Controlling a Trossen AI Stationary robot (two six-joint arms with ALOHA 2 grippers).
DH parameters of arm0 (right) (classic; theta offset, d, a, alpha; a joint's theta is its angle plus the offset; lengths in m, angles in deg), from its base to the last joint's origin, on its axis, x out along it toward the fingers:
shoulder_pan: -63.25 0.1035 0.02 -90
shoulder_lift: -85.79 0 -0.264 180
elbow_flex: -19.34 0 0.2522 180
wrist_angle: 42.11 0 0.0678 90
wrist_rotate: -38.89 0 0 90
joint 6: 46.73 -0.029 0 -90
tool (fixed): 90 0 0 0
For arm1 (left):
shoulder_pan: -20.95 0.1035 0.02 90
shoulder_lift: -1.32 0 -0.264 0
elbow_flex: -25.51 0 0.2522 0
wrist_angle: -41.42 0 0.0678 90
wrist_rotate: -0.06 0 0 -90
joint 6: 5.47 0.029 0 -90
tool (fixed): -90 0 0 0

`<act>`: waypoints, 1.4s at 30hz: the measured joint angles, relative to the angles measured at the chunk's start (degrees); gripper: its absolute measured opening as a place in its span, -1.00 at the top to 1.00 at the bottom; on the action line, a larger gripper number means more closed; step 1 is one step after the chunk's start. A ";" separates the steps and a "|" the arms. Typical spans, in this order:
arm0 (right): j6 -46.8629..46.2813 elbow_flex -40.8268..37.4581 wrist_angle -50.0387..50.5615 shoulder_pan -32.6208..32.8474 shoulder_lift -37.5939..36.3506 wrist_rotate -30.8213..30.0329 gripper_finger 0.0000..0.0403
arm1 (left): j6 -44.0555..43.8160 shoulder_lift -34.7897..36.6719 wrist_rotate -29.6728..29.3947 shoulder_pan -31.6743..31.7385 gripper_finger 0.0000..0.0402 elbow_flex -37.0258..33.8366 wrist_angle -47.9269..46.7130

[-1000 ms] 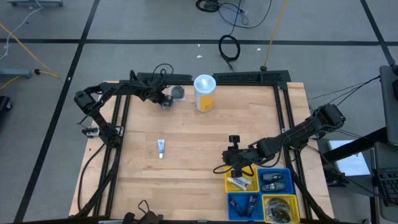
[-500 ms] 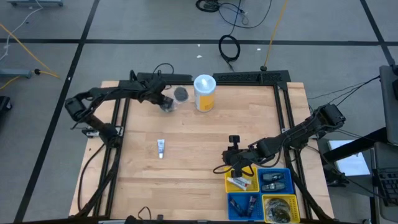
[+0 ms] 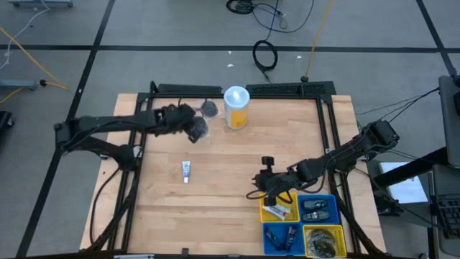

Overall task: Pick & Place Travel size toiletries
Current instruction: Put the hairbrush into the bottom yellow basket

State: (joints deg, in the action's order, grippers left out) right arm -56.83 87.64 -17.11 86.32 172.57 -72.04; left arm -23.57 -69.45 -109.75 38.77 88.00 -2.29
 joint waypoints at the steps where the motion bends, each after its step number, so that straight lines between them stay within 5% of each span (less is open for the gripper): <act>1: 0.11 0.00 -0.64 -0.02 0.00 -0.01 0.71 | 0.07 0.54 -1.57 -2.17 1.00 0.02 0.06; 9: 0.37 0.00 -6.18 -1.39 0.00 0.01 0.71 | -0.06 1.49 -14.07 -18.29 1.00 0.02 3.03; 23: 6.19 0.00 -21.25 -4.95 0.00 -0.02 0.67 | 12.58 -4.76 -33.23 -38.62 1.00 0.09 25.78; 33: 7.46 0.02 -24.97 -6.98 -0.02 -0.02 0.15 | 20.26 -13.72 -45.83 -43.57 1.00 0.09 39.35; 42: 7.79 0.02 -27.83 -8.70 -0.02 -0.02 -0.24 | 27.23 -18.64 -51.41 -45.89 1.00 0.09 51.13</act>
State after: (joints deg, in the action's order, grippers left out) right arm -49.04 87.67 -44.94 77.61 172.55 -72.06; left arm 3.66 -88.09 -161.16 -7.12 88.09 48.84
